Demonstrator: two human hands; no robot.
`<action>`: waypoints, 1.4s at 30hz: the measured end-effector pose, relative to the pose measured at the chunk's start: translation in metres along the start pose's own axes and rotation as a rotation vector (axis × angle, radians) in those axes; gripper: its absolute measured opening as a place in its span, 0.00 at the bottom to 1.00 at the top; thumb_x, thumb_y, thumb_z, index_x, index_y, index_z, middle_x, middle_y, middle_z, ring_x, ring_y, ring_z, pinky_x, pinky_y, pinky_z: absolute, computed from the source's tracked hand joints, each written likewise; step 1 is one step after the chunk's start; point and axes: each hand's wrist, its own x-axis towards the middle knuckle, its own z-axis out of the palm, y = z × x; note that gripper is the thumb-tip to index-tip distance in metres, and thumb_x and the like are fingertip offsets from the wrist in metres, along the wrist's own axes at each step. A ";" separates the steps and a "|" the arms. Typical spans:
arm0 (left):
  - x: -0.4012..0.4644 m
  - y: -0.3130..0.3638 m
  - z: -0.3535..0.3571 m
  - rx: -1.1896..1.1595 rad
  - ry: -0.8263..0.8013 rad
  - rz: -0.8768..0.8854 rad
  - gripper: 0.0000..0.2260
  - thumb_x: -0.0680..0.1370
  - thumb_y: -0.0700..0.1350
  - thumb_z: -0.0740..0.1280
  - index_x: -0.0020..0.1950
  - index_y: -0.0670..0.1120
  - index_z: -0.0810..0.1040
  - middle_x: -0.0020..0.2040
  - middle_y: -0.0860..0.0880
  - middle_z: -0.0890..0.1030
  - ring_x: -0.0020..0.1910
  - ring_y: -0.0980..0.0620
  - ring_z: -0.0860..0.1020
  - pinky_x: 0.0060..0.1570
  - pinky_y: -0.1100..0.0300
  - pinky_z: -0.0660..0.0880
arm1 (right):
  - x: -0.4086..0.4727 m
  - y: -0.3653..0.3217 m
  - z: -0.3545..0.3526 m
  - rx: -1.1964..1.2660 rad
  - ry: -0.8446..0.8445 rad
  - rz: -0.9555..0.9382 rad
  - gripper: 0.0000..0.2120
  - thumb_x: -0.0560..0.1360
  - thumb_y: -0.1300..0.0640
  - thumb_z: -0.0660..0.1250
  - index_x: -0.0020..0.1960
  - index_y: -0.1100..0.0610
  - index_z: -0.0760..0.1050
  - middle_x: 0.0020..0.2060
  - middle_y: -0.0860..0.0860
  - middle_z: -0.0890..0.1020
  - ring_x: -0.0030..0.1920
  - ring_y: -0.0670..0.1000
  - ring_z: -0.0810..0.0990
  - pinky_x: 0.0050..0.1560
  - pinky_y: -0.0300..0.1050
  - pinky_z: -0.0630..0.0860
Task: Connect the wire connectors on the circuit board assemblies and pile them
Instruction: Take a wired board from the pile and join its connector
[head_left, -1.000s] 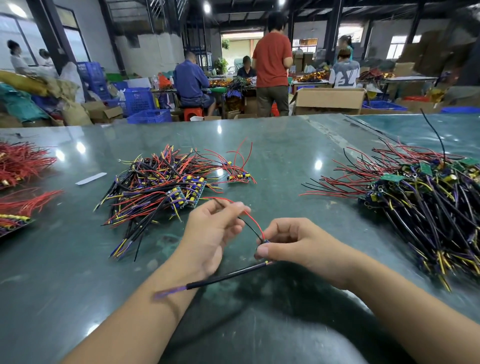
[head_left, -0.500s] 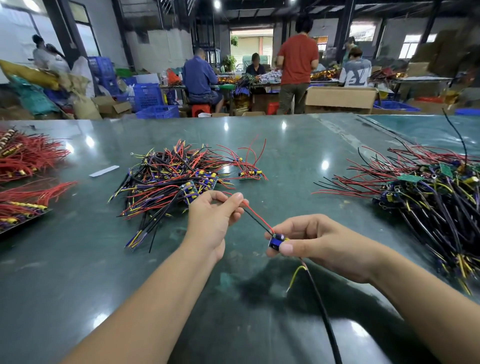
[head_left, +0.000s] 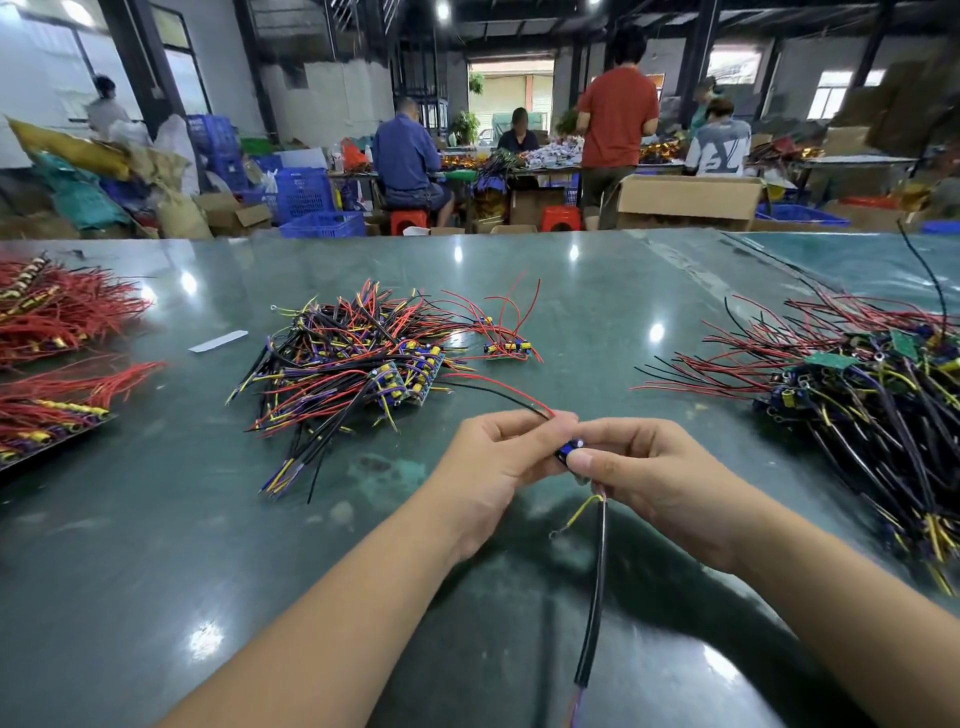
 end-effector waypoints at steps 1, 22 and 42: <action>0.001 -0.002 0.000 0.052 0.012 0.015 0.06 0.69 0.43 0.72 0.42 0.42 0.83 0.37 0.47 0.83 0.36 0.53 0.80 0.44 0.62 0.79 | 0.000 0.000 0.000 -0.021 -0.010 -0.001 0.17 0.65 0.55 0.71 0.53 0.59 0.82 0.47 0.54 0.84 0.39 0.44 0.76 0.43 0.36 0.71; 0.015 0.010 -0.031 -0.031 0.586 0.199 0.10 0.76 0.39 0.68 0.35 0.43 0.81 0.29 0.50 0.82 0.27 0.59 0.78 0.28 0.68 0.74 | -0.004 -0.002 0.009 -0.232 -0.213 0.020 0.08 0.70 0.58 0.72 0.49 0.55 0.83 0.45 0.52 0.86 0.48 0.45 0.82 0.54 0.37 0.77; 0.006 0.010 -0.022 0.025 0.036 -0.022 0.18 0.65 0.55 0.71 0.53 0.52 0.78 0.41 0.51 0.82 0.38 0.54 0.80 0.38 0.62 0.78 | 0.000 -0.002 0.006 -0.216 0.001 -0.093 0.10 0.71 0.63 0.71 0.51 0.53 0.82 0.44 0.49 0.85 0.44 0.44 0.79 0.47 0.35 0.76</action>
